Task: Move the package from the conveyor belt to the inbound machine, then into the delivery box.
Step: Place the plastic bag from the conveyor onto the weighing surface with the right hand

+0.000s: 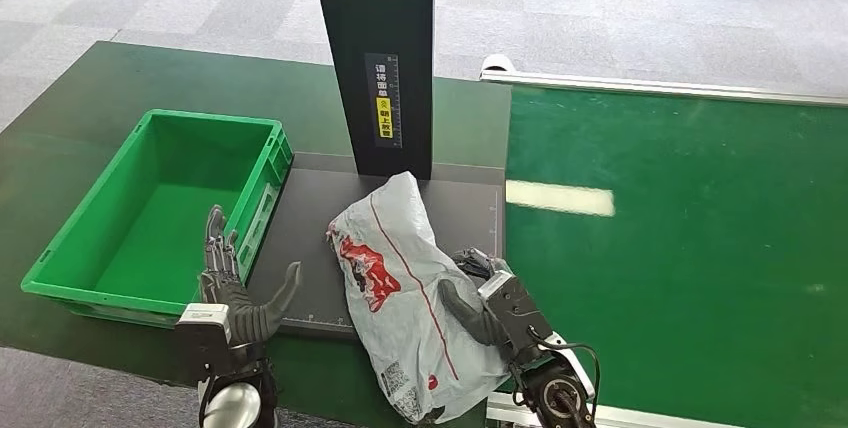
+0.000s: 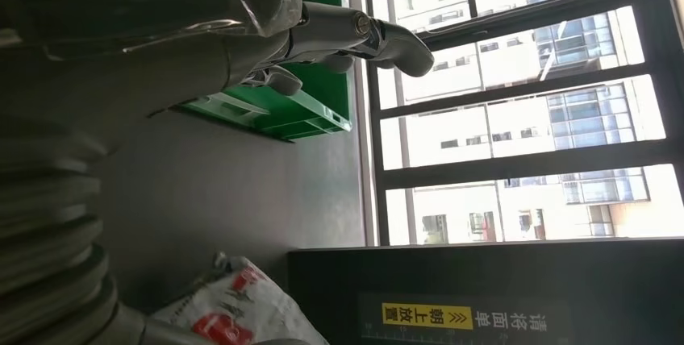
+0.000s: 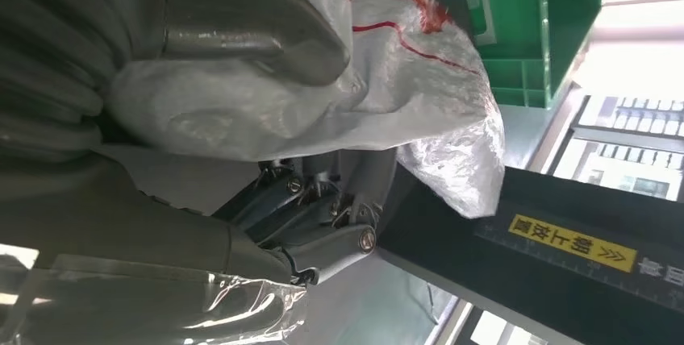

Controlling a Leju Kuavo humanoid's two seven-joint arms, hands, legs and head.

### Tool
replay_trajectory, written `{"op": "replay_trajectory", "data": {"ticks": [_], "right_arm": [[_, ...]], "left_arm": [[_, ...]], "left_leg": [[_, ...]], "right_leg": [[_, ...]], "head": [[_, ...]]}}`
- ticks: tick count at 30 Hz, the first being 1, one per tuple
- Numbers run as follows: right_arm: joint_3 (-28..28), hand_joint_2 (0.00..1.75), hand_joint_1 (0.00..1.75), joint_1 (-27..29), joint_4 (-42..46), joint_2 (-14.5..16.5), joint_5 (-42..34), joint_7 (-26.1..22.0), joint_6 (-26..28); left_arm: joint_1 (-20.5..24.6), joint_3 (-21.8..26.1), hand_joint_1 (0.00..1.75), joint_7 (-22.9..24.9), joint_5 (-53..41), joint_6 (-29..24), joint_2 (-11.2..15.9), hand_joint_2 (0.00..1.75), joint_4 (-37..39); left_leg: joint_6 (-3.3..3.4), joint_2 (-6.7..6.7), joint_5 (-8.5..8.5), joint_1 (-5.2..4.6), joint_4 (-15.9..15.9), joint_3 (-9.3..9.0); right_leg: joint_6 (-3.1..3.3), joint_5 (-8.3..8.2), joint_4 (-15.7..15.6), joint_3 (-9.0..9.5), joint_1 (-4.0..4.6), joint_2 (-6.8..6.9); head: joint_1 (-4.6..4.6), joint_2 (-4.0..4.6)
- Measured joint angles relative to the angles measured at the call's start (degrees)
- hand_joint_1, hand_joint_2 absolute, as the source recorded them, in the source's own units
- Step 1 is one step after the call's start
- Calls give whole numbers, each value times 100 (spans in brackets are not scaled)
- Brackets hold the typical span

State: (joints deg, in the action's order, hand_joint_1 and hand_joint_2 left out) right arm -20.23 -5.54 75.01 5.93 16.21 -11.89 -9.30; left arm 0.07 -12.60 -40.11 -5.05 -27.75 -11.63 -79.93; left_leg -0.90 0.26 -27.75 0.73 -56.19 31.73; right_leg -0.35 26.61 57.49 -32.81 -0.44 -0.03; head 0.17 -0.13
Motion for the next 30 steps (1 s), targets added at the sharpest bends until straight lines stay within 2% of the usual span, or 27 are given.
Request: {"op": "replay_trajectory", "data": {"ticks": [12, 23, 25, 27, 30], "right_arm": [[-8, 175, 0, -108, -262, -34, 699, 380, 610], [59, 175, 0, -189, -415, -34, 1014, 405, 1003], [132, 175, 0, -179, -367, -33, 991, 275, 1235], [266, 175, 0, -136, -200, -27, 877, -19, 1707], [617, 175, 0, 49, 388, 14, 394, -964, 2882]], "left_arm": [[3, -17, 0, -1, 41, -38, -9, 175, 92], [4, -77, 0, 18, -254, -72, -22, 175, 107], [4, -162, 0, 100, -526, 31, -15, 175, 107], [6, -264, 0, 275, -873, 212, 4, 175, 107], [80, -462, 0, 644, -1593, 611, 27, 175, 141]], "left_leg": [[0, 0, 0, -1, 0, 1], [0, 0, 0, 0, -1, 0], [0, 0, 0, -1, -1, 0], [0, 0, 0, -2, -3, 0], [0, -10, 0, -3, -5, 3]], "right_leg": [[0, 0, 0, 0, 0, 0], [0, 0, 0, 0, 0, 0], [0, 0, 0, 0, -1, 0], [0, 0, 0, -1, -2, 1], [-1, 0, -1, -3, -4, 7]], "head": [[0, 0], [0, 0], [-1, 0], [-1, 0], [-1, 0]]}}
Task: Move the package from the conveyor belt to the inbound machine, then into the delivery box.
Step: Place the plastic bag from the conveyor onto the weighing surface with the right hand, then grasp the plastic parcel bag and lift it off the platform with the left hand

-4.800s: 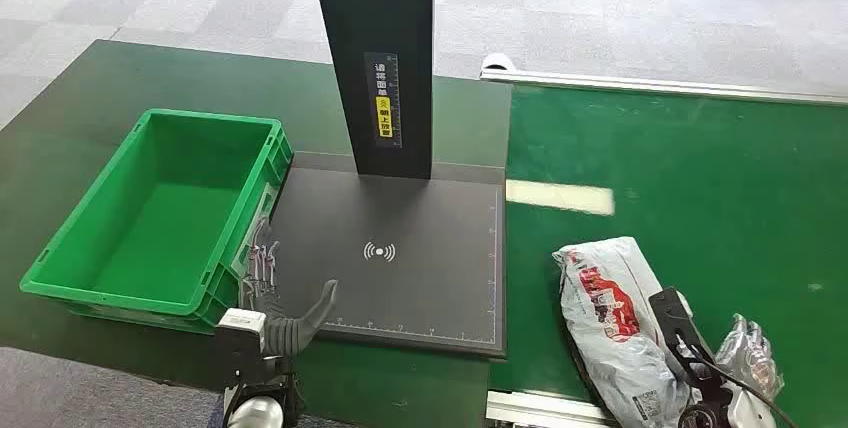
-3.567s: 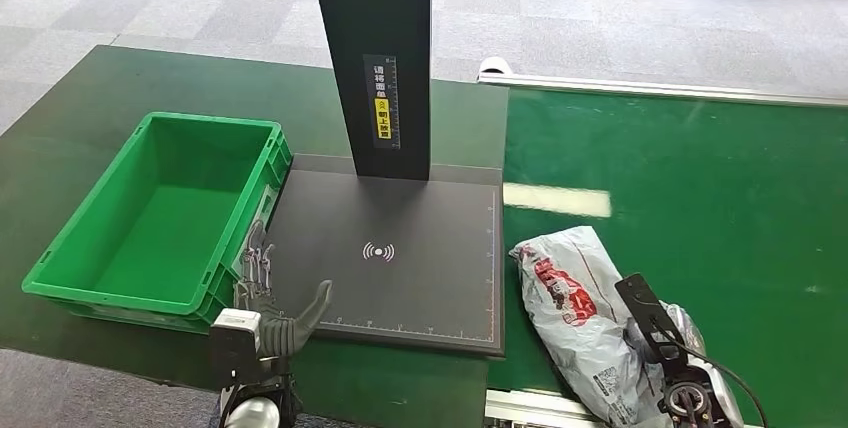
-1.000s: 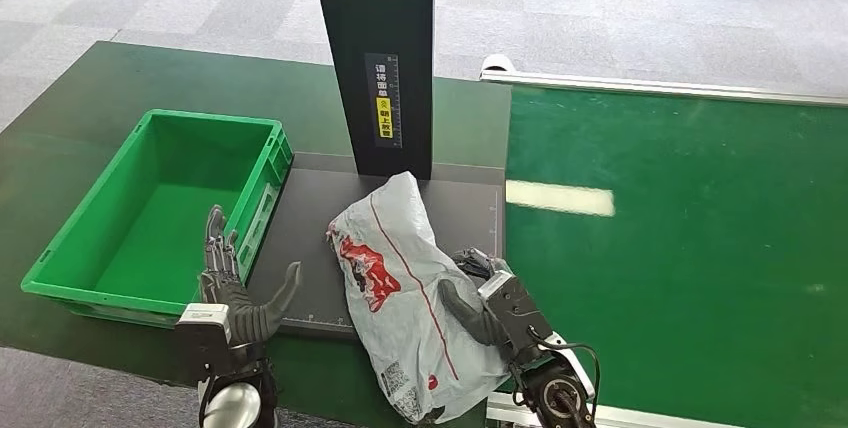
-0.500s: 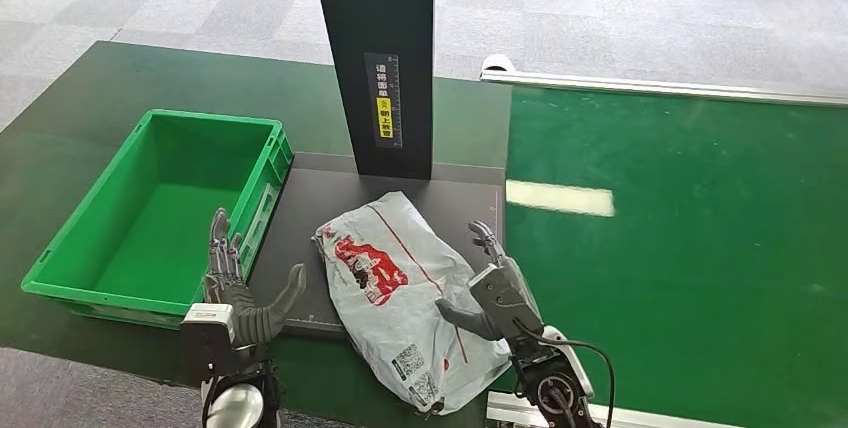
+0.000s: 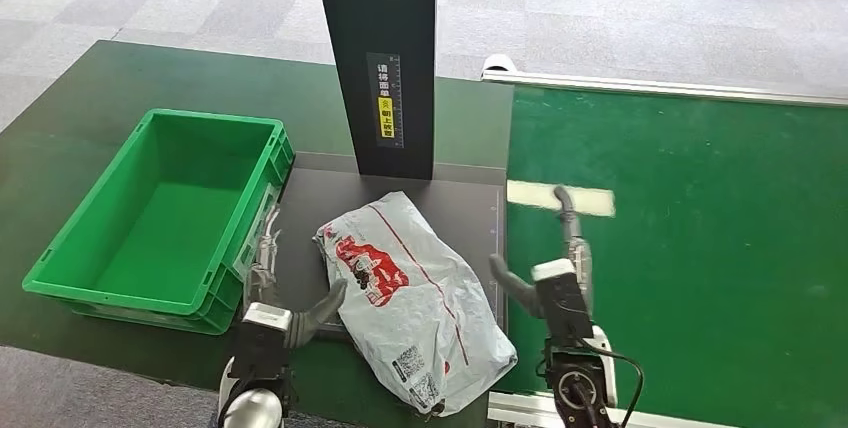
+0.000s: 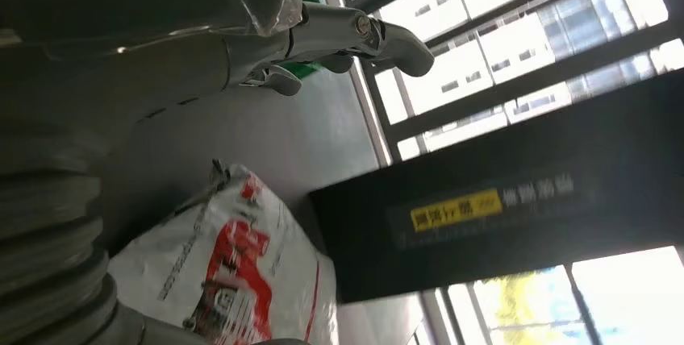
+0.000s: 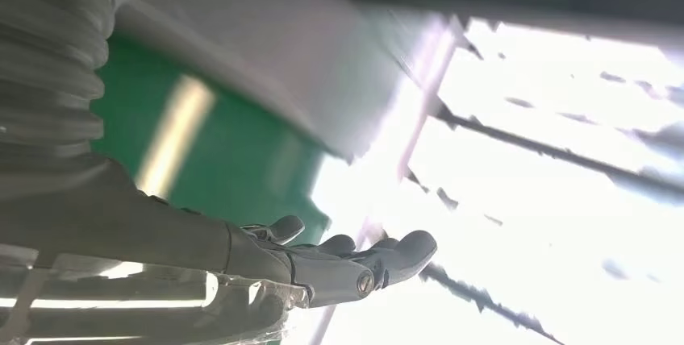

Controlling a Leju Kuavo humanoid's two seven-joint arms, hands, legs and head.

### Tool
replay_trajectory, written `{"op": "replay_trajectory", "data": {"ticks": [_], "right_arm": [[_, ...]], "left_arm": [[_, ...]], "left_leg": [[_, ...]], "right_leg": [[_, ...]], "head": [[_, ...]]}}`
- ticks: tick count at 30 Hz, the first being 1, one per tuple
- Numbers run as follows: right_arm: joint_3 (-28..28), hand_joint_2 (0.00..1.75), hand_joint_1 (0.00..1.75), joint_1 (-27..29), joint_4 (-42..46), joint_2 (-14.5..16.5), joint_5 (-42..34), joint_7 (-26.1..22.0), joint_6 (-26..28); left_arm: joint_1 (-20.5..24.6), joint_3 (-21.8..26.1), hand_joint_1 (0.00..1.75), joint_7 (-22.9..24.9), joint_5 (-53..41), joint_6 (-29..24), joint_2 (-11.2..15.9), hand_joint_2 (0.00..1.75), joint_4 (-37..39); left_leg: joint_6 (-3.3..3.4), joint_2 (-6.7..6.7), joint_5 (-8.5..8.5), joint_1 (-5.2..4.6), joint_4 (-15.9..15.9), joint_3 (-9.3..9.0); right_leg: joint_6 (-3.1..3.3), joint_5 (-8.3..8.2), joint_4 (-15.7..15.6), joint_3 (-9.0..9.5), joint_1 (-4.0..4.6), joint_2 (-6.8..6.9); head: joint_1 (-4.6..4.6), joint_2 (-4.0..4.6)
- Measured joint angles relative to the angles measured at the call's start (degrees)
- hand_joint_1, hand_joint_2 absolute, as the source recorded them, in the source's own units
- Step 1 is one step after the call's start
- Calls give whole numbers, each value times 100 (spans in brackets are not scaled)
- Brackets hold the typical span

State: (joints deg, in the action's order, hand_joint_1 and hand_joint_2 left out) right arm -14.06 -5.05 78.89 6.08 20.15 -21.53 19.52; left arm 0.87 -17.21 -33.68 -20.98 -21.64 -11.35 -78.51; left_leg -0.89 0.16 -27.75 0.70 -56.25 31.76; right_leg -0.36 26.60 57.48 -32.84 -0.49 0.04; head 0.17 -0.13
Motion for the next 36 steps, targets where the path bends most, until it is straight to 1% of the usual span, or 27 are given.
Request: {"op": "replay_trajectory", "data": {"ticks": [2, 3, 6, 9, 15, 29, 33, 35, 36], "right_arm": [[269, 175, 0, 175, 544, 29, -285, -571, 581], [370, 175, 0, 256, 792, 35, -359, -713, 681], [503, 175, 0, 444, 1298, 47, -438, -885, 585], [528, 175, 0, 537, 1580, 72, -455, -1038, 548], [546, 175, 0, 625, 1800, 109, -475, -1099, 548], [580, 175, 0, 647, 1881, 117, -481, -1102, 548], [584, 175, 0, 651, 1890, 120, -516, -1145, 534], [584, 175, 0, 652, 1890, 131, -545, -1193, 486], [582, 175, 0, 649, 1890, 141, -554, -1214, 455]], "left_arm": [[121, -167, 0, 174, -445, 230, -4, 175, 96], [183, -247, 0, 213, -571, 300, -10, 175, 157], [369, -428, 0, 253, -704, 459, -34, 175, 359], [556, -605, 0, 308, -858, 608, -65, 175, 615], [753, -784, 0, 336, -935, 621, -116, 175, 945], [824, -855, 0, 336, -940, 621, -119, 175, 1130], [844, -875, 0, 404, -1012, 705, -119, 175, 1165], [934, -949, 83, 671, -1298, 831, -119, 175, 1309], [1028, -1027, 127, 916, -1576, 911, -122, 175, 1472]], "left_leg": [[0, -1, -2, -1, 0, 2], [0, 7, -4, -1, 1, 0], [1, 19, -7, 0, 1, -6], [1, 14, -6, 0, 1, -7], [1, 16, -4, 0, 2, -8], [1, 16, -5, 0, 2, -6], [1, 16, -5, 0, 1, -7], [2, 14, -4, 0, 1, -6], [2, 13, -4, 0, 1, -6]], "right_leg": [[0, 0, 0, 1, -1, -1], [0, -1, 0, 1, -1, -7], [-1, -2, 0, 1, -1, -18], [0, -1, 0, 3, 0, -13], [0, -2, 0, 3, 0, -15], [0, -1, 0, 2, 0, -15], [0, -1, 0, 2, 0, -15], [-1, -1, 0, 2, 0, -12], [-1, -1, 0, 4, -1, -11]], "head": [[-1, 0], [-2, 0], [1, 0], [1, 0], [1, 0], [1, 0], [1, -1], [1, -1], [1, -1]]}}
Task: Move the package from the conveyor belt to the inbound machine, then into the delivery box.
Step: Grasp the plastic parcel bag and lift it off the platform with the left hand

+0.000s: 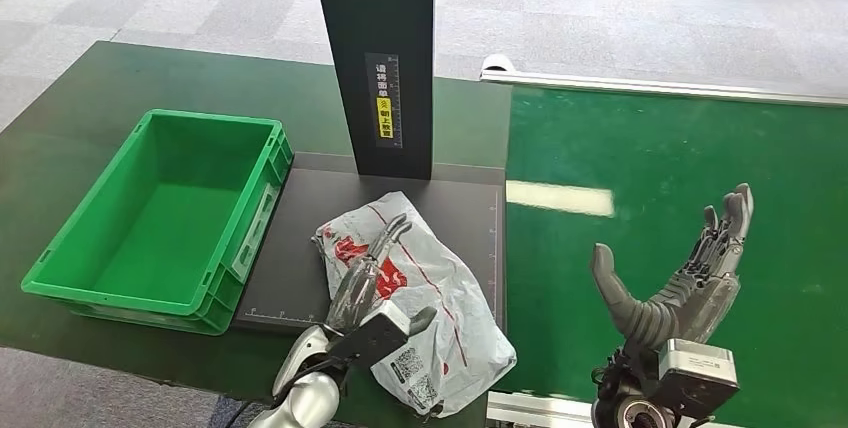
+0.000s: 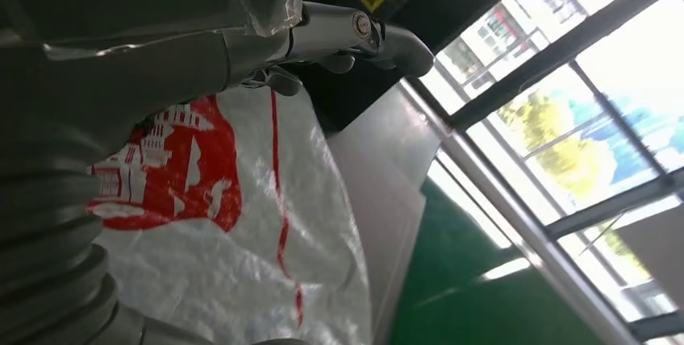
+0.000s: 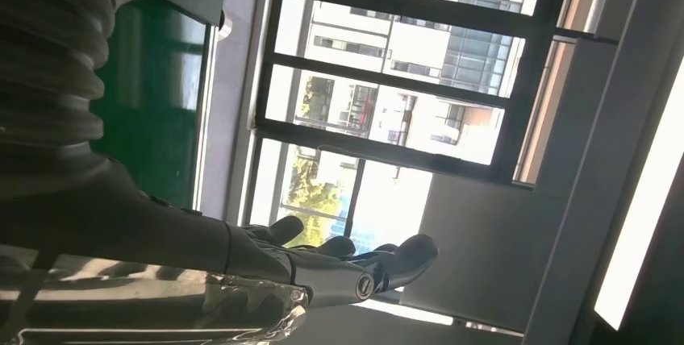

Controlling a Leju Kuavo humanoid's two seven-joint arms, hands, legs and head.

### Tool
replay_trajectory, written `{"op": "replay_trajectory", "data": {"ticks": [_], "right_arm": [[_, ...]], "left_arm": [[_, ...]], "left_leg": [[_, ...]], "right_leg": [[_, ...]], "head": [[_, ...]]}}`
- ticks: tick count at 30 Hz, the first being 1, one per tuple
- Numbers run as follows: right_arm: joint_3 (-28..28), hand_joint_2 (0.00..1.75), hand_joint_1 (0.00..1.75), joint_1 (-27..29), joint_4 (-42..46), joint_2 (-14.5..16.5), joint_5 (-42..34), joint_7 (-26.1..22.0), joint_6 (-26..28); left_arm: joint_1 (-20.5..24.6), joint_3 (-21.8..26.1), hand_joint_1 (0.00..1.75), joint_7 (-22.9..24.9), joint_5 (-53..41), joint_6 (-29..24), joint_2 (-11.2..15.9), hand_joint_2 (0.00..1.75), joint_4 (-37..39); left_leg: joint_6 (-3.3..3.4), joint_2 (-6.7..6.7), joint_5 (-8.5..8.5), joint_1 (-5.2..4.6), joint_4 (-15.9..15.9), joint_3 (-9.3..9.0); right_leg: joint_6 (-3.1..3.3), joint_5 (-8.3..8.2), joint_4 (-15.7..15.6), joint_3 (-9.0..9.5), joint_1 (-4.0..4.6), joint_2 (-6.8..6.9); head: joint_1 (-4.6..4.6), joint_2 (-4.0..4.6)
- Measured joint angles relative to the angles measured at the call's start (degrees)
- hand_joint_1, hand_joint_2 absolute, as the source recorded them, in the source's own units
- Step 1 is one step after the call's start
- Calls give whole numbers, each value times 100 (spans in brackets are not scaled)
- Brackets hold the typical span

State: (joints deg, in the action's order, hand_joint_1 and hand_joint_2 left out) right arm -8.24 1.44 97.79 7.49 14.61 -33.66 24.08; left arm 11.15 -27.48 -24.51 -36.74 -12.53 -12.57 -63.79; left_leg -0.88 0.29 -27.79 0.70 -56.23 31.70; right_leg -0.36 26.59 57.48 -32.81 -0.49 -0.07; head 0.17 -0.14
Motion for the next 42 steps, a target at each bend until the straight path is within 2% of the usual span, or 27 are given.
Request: {"op": "replay_trajectory", "data": {"ticks": [1, 2, 4, 7, 14, 27, 42], "right_arm": [[-2, 175, 0, -7, 0, 13, -3, -11, -29], [-3, 175, 0, -16, 0, 28, 0, -7, -58], [-2, 175, 0, -37, 0, 51, 8, 32, -108], [7, 175, 0, -77, 0, 80, 12, 103, -157], [41, 175, 0, -124, 0, 131, -21, 162, -205], [83, 175, 0, -127, -1, 151, -21, 164, -207], [117, 175, 0, -149, -1, 169, -92, 164, -207]], "left_arm": [[111, -96, 170, 264, -311, 67, -8, 175, 218], [228, -204, 174, 505, -621, 118, -25, 175, 477], [444, -376, 175, 791, -1031, 180, -78, 175, 982], [753, -490, 175, 929, -1252, 318, -157, 175, 1578], [1149, -518, 175, 973, -1341, 439, -230, 175, 2181], [1287, -519, 175, 976, -1347, 453, -272, 175, 2382], [1237, -434, 175, 963, -1468, 443, -273, 175, 2319]], "left_leg": [[0, -1, 0, 0, 0, 0], [0, -1, 0, 0, 0, 0], [1, -1, 1, -1, 0, -2], [1, -7, 1, -1, 0, -12], [4, -18, -5, 0, 4, -45], [4, -18, -3, 0, 4, -61], [4, -15, -3, 0, 4, -62]], "right_leg": [[0, 0, 0, 1, 0, 1], [0, 0, 0, 2, 0, 2], [-1, -1, 0, 4, -1, 1], [-1, 0, 0, 20, -1, 5], [-3, 5, -1, 65, -1, 7], [-3, 5, 0, 80, -1, 7], [-3, 4, 0, 83, -1, 7]], "head": [[0, 1], [0, 1], [1, 1], [1, 1], [-1, 1], [0, 1], [-1, 1]]}}
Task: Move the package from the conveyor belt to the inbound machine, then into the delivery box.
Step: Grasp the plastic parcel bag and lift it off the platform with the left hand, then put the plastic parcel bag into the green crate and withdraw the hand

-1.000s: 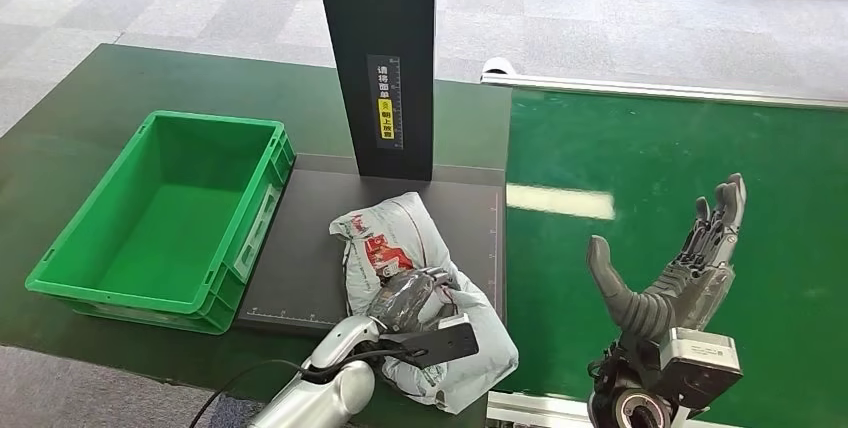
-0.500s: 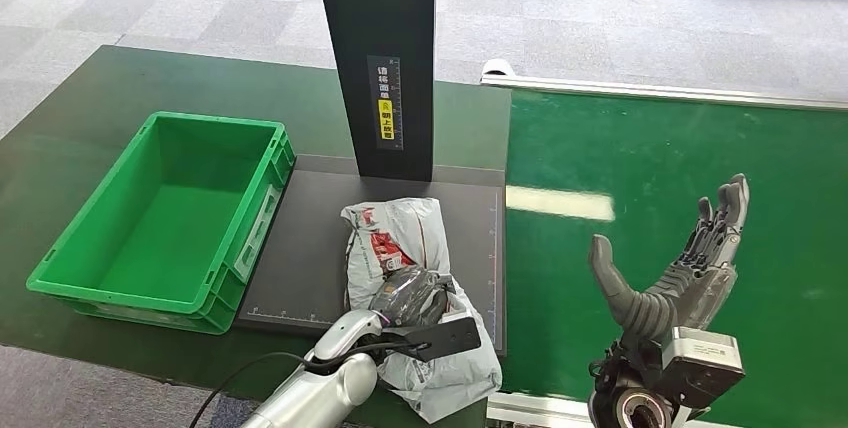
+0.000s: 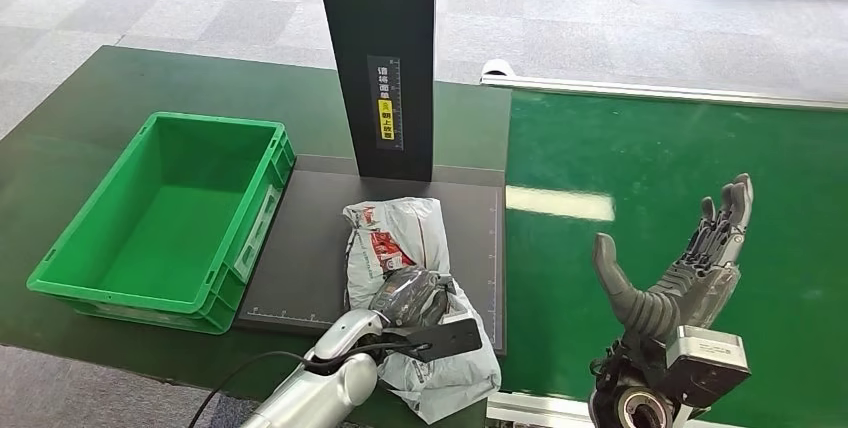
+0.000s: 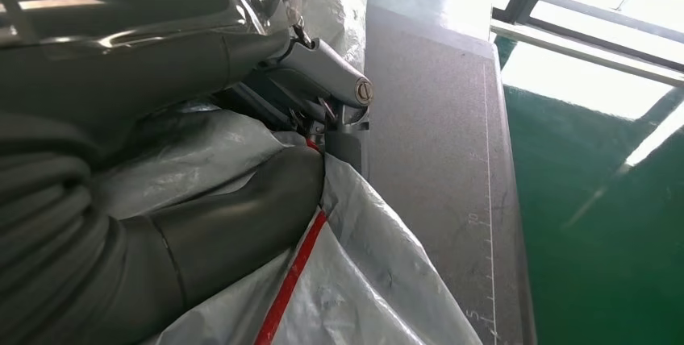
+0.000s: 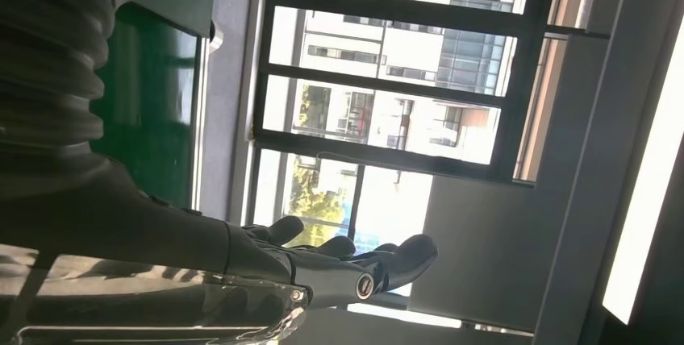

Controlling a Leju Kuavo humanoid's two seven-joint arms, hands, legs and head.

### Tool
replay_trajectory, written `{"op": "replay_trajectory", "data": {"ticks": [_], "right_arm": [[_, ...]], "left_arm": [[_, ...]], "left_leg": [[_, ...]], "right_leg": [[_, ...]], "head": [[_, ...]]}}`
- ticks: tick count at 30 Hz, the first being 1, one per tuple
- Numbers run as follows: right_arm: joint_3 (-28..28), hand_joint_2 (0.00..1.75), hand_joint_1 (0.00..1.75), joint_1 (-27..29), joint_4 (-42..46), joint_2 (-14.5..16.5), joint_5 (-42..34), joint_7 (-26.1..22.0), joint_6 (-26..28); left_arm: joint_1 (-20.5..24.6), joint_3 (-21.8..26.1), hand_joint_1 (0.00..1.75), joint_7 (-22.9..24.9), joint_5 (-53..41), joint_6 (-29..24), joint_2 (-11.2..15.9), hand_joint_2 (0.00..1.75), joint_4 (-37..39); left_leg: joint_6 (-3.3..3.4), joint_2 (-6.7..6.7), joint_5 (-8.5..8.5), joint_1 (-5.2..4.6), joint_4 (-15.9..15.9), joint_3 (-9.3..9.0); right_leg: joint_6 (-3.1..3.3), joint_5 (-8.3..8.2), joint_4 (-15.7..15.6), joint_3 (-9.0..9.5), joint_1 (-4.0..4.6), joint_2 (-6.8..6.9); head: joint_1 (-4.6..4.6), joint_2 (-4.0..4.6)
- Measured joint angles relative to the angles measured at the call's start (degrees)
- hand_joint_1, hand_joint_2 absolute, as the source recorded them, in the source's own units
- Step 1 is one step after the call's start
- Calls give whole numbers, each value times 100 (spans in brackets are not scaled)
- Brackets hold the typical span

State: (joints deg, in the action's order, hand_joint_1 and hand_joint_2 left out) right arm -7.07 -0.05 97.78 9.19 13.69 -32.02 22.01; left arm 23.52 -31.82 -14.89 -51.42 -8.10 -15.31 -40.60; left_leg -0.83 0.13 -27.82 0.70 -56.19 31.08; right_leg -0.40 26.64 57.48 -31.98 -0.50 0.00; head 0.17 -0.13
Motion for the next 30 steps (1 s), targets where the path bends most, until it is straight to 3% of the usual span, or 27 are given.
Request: {"op": "replay_trajectory", "data": {"ticks": [2, 4, 6, 8, 10, 13, 18, 22, 27, 30], "right_arm": [[4, 175, 0, 0, -1, 0, -31, -9, 14], [8, 175, 0, 2, -2, -2, -121, -45, 77], [24, 175, 0, 27, -5, -13, -243, -124, 190], [42, 175, 0, 88, -8, -27, -328, -221, 290], [48, 175, 0, 157, -8, -31, -355, -285, 348], [48, 175, 0, 209, -13, -26, -317, -301, 386], [34, 175, 0, 223, -68, -38, -423, -220, 399], [36, 175, 0, 257, -168, -61, -554, -205, 357], [34, 175, 0, 272, -262, -73, -533, -184, 250], [33, 175, 0, 275, -298, -74, -522, -163, 233]], "left_arm": [[-142, 91, 175, -214, 174, -212, 3, 175, -164], [-529, 239, 175, -836, 842, -747, 73, 175, -804], [-1010, 425, 175, -1715, 1897, -1576, 234, 175, -2038], [-1338, 633, 175, -2215, 2555, -2216, 419, 175, -3273], [-1539, 852, 175, -2293, 2660, -2536, 579, 175, -4083], [-1546, 1310, 175, -2177, 2660, -2883, 805, 175, -4694], [-675, 2491, 175, -1584, 2623, -2820, 1447, 175, -4507], [12, 3314, 175, -1526, 2663, -2639, 1954, 175, -3937], [446, 3658, 175, -855, 1822, -2659, 2236, 175, -3264], [591, 3725, 175, -766, 1713, -2652, 2318, 175, -2969]], "left_leg": [[0, 5, 0, 0, 0, 1], [-1, 19, 1, 1, -1, 10], [-3, 27, 4, 3, -2, 26], [-4, 19, 4, 6, -1, 38], [-4, 12, 4, 8, 0, 45], [-5, 12, 4, 8, 2, 51], [-12, 13, 24, 8, 3, 48], [-16, 23, 31, 10, 3, 45], [-16, 15, 32, 9, 2, 55], [-16, 20, 31, 8, 1, 57]], "right_leg": [[1, -1, 0, -3, 0, -2], [4, -4, 2, -22, 2, -13], [6, -6, 2, -48, 5, -20], [6, -4, 2, -58, 7, -13], [8, 0, 2, -61, 9, -5], [11, 3, 2, -65, 10, -3], [19, -8, 3, -63, 11, -2], [29, -19, 6, -68, 14, -7], [26, -18, 6, -73, 12, -4], [26, -19, 5, -79, 11, -6]], "head": [[-2, 0], [-1, 0], [2, 0], [2, 0], [1, 0], [0, 0], [-2, 0], [1, 0], [-2, 0], [-2, 0]]}}
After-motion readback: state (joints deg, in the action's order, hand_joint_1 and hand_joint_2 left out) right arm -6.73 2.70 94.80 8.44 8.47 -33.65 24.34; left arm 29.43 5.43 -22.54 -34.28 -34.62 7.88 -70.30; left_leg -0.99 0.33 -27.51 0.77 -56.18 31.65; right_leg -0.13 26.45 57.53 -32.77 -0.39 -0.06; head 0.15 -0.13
